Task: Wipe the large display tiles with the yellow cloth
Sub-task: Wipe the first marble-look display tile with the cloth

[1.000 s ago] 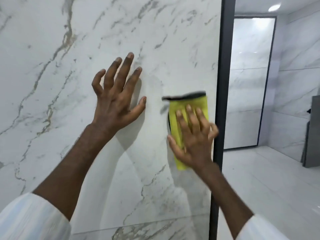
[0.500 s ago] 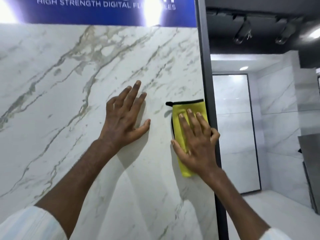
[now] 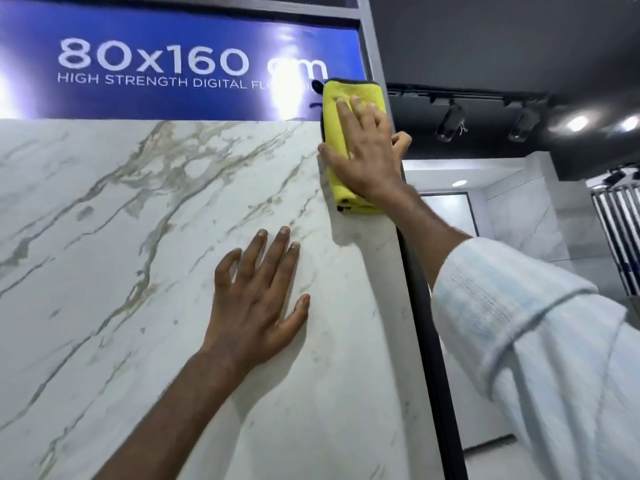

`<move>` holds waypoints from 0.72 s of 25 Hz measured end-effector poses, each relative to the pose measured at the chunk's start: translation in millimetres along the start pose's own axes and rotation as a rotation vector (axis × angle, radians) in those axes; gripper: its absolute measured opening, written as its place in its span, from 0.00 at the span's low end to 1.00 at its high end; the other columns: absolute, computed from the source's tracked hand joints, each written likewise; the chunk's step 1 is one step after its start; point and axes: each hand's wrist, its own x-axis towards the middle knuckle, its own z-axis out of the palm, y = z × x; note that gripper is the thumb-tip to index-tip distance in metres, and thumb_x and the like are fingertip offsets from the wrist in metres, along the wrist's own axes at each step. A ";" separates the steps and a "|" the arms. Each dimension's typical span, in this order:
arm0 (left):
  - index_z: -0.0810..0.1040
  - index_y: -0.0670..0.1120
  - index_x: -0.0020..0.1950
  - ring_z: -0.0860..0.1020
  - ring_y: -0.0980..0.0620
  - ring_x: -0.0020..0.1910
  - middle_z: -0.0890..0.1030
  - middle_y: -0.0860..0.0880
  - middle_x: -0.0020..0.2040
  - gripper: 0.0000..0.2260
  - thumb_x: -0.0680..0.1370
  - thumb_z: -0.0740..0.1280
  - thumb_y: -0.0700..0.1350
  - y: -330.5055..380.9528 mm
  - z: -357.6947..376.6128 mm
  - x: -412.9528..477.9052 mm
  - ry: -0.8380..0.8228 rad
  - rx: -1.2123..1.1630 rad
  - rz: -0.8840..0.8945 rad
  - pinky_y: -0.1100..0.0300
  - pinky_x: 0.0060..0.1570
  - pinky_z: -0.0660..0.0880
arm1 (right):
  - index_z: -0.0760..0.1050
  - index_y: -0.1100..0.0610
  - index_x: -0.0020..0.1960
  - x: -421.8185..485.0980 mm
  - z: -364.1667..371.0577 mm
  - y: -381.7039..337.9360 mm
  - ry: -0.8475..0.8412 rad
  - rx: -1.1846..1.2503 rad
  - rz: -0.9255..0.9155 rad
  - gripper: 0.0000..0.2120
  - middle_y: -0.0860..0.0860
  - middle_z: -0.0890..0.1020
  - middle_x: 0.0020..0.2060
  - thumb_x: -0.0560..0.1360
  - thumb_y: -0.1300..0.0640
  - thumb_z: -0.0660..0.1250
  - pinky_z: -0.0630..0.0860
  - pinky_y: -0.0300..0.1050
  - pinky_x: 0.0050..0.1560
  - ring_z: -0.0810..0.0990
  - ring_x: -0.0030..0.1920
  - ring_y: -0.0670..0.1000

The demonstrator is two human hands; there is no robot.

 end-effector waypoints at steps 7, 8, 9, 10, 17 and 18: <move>0.66 0.41 0.81 0.61 0.39 0.83 0.62 0.42 0.84 0.31 0.84 0.56 0.59 4.1 2.2 -4.6 -0.027 0.024 -0.005 0.40 0.74 0.60 | 0.58 0.48 0.84 -195.3 7.5 11.3 0.058 -0.048 -0.090 0.36 0.48 0.58 0.83 0.80 0.34 0.59 0.62 0.60 0.66 0.56 0.82 0.52; 0.65 0.41 0.82 0.60 0.39 0.83 0.61 0.42 0.84 0.31 0.84 0.56 0.59 2.9 2.0 -3.2 -0.040 0.021 -0.002 0.41 0.74 0.59 | 0.59 0.49 0.83 -244.6 8.6 11.7 0.048 -0.051 -0.077 0.37 0.48 0.58 0.83 0.79 0.35 0.60 0.63 0.60 0.65 0.57 0.82 0.52; 0.64 0.41 0.82 0.60 0.39 0.83 0.60 0.42 0.85 0.32 0.84 0.56 0.59 1.8 1.9 -1.1 -0.055 0.017 -0.002 0.41 0.74 0.57 | 0.61 0.49 0.83 -288.5 10.4 11.5 0.041 -0.059 -0.060 0.37 0.49 0.59 0.83 0.79 0.35 0.62 0.64 0.61 0.65 0.57 0.82 0.53; 0.64 0.41 0.82 0.59 0.39 0.83 0.60 0.43 0.85 0.32 0.84 0.55 0.59 2.7 1.8 -0.5 -0.071 0.009 -0.008 0.41 0.74 0.56 | 0.62 0.50 0.82 -323.0 12.3 11.7 0.029 -0.078 -0.042 0.37 0.49 0.60 0.83 0.78 0.36 0.63 0.65 0.63 0.65 0.59 0.82 0.53; 0.64 0.40 0.81 0.59 0.36 0.83 0.60 0.41 0.84 0.30 0.85 0.55 0.58 5.3 -4.7 -5.4 -0.115 -0.078 -0.011 0.43 0.75 0.53 | 0.56 0.48 0.84 -205.3 3.5 5.3 -0.021 -0.116 -0.011 0.39 0.49 0.58 0.83 0.78 0.33 0.58 0.63 0.65 0.67 0.55 0.82 0.53; 0.64 0.40 0.81 0.59 0.36 0.83 0.61 0.40 0.84 0.30 0.85 0.56 0.58 7.5 -7.6 -12.1 -0.117 -0.113 0.006 0.43 0.75 0.54 | 0.56 0.49 0.84 -199.6 4.0 6.3 -0.018 -0.125 -0.014 0.39 0.49 0.57 0.83 0.79 0.33 0.58 0.63 0.64 0.67 0.55 0.82 0.53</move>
